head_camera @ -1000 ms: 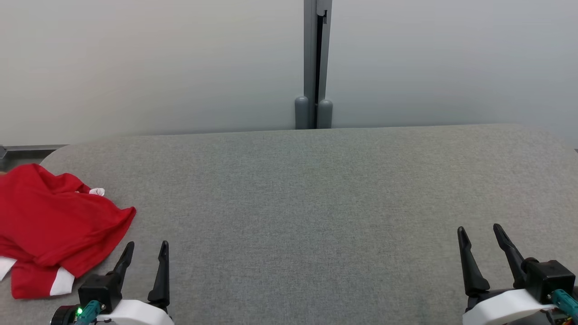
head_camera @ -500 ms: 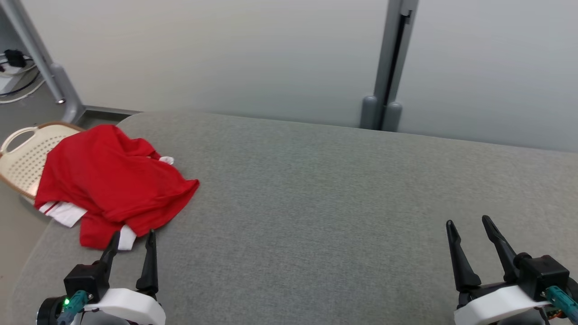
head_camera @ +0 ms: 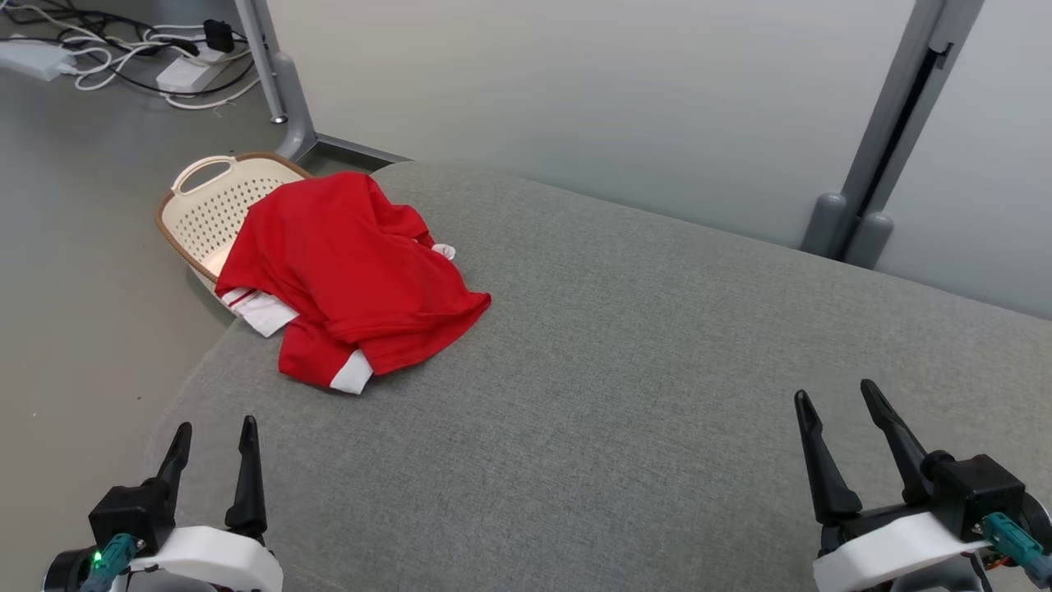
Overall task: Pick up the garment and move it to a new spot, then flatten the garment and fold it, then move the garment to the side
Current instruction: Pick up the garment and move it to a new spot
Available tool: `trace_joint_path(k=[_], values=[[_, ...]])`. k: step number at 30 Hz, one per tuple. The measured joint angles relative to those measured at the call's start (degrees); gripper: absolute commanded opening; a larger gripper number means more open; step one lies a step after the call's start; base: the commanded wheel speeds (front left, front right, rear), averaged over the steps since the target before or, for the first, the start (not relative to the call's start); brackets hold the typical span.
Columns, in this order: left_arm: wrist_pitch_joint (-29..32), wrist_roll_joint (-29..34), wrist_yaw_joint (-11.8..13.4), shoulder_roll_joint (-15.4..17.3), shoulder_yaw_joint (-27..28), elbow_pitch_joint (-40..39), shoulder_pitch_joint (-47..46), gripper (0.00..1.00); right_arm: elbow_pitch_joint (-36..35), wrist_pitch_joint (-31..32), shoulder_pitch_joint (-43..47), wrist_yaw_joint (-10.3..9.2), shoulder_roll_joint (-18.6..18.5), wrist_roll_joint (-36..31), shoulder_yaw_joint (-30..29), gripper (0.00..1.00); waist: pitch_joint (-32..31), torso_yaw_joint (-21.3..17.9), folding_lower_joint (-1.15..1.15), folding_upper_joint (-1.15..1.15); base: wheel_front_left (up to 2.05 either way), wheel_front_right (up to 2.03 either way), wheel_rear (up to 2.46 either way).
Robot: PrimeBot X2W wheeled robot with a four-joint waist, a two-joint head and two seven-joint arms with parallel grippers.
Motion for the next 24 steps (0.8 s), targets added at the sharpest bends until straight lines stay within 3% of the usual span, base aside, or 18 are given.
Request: trace_joint_path(k=[14,19,24], values=[[0.0,-0.09,-0.33,-1.02,-0.79,-0.48,-2.55,1.0,-2.03,1.7,-1.72,0.0,-0.79,-0.03,0.88,1.0,3.48,0.15,0.0,0.0,0.0,0.0,0.0],[0.0,-1.78,-0.4,-1.6,-2.01,1.25,-8.72,1.0,-4.47,3.47,-4.6,0.0,-2.83,-0.12,1.05,1.0,7.68,-1.13,0.0,0.0,0.0,0.0,0.0],[-0.02,-4.71,-0.68,-1.8,-3.31,9.23,-18.42,1.0,-7.26,5.15,-7.96,0.0,-4.9,-0.35,0.66,1.0,13.49,-2.81,0.0,-0.01,0.0,0.0,0.0]])
